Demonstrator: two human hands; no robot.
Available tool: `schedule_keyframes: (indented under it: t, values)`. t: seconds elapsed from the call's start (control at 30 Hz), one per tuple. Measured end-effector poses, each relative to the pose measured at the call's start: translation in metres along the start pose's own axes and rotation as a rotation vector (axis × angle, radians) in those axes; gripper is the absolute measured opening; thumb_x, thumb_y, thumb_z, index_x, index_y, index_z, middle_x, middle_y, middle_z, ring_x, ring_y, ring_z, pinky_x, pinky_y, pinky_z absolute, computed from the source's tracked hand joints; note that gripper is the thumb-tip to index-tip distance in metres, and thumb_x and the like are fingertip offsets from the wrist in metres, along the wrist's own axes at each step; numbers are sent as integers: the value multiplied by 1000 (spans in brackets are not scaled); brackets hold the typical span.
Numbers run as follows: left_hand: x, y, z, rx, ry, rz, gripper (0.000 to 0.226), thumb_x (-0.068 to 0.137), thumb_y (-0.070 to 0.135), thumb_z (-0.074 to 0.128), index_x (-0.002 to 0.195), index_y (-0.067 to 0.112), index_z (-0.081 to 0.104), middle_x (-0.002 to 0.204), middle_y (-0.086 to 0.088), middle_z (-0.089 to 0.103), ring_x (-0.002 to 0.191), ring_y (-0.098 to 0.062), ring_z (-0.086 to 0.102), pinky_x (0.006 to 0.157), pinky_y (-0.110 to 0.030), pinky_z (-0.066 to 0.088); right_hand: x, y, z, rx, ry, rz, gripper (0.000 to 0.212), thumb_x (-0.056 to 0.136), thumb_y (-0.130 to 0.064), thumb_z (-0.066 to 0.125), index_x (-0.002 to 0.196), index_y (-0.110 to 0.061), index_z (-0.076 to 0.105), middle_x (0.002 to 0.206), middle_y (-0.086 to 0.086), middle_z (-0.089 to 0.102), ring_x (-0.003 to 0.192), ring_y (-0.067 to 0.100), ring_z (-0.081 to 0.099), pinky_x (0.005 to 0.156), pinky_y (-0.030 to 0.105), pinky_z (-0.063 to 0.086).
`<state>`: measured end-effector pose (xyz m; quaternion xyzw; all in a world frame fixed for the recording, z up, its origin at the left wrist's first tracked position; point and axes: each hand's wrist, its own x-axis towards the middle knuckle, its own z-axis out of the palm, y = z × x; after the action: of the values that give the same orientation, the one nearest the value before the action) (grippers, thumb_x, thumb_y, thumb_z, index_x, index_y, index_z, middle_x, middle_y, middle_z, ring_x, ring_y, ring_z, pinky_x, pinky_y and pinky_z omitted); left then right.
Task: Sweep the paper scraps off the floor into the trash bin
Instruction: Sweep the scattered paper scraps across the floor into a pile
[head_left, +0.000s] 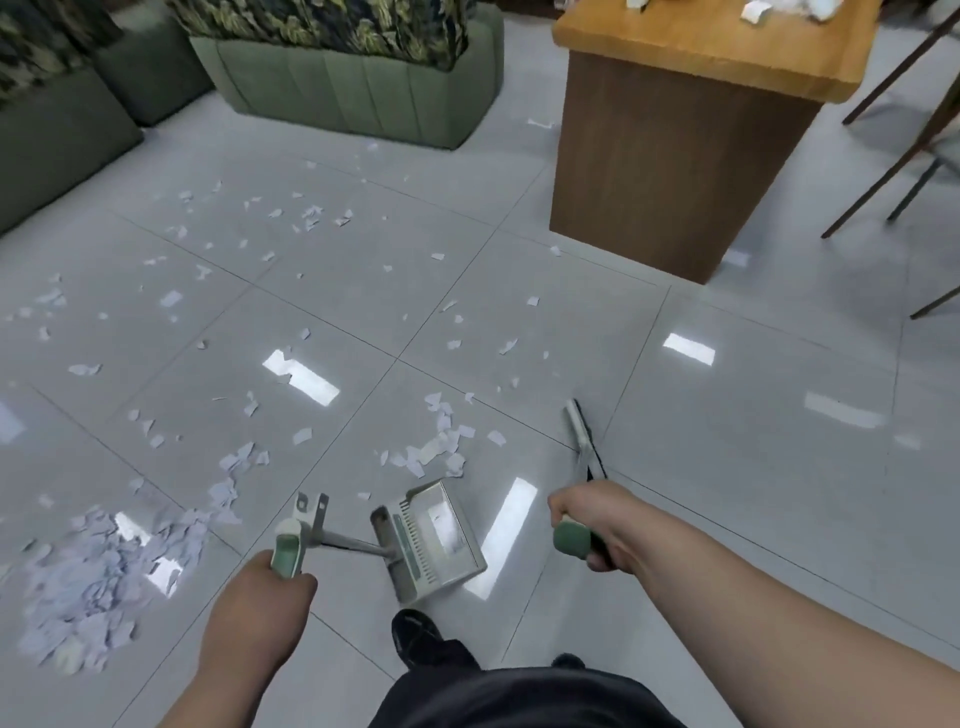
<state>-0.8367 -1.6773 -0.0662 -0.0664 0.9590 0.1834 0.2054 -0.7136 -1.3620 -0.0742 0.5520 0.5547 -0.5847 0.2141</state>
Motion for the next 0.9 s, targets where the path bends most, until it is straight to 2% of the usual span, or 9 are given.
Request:
schedule_keyframes:
  t: [0.1,0.27,0.37,0.47,0.57,0.77,0.9]
  values:
    - [25,-26,-17,-29,-22,-28,9,84,10,60,78,6,56,69,-13,62,65,-30,58,56,-33,38,-2,-29,48,-60,-20,11,11,70,-4,53,72,-13,48,48,2,43,42,18,34,45,16,30]
    - [66,-78,-56,-100,-36,-103,9,84,10,61,78,6,54,66,-11,60,60,-30,54,55,-32,35,-7,-77,152,-163,-154,35,15,71,-3,46,66,-16,41,51,2,39,41,17,29,44,16,25]
    - [85,-115,-75,-180,-36,-197,6,82,11,61,81,6,57,63,-10,58,57,-29,52,56,-32,36,-17,-104,226,-218,-259,48,16,76,-5,45,65,-16,42,45,2,43,35,16,31,41,13,24]
    - [93,-150,-87,-291,-21,-300,6,81,9,58,78,9,52,58,-7,51,53,-29,46,57,-33,39,-23,-127,292,-164,-354,54,22,79,-3,45,63,-18,40,42,1,39,35,15,29,43,12,23]
    - [93,-181,-94,-352,11,-379,11,81,9,57,75,9,48,60,-7,47,54,-28,42,58,-35,38,-21,-146,341,-138,-429,58,23,81,-3,44,66,-19,41,44,2,40,36,15,30,40,11,25]
    - [87,-228,-110,-361,86,-512,9,81,10,57,75,9,50,63,-6,52,56,-29,45,57,-34,38,-16,-174,423,-152,-503,49,16,76,-3,47,71,-19,45,57,3,42,39,15,31,37,13,27]
    - [79,-251,-120,-386,142,-565,8,78,10,54,74,8,47,61,-6,45,55,-27,38,57,-35,33,-5,-193,452,-39,-611,88,8,80,-10,47,82,-17,48,62,4,49,38,14,35,34,14,27]
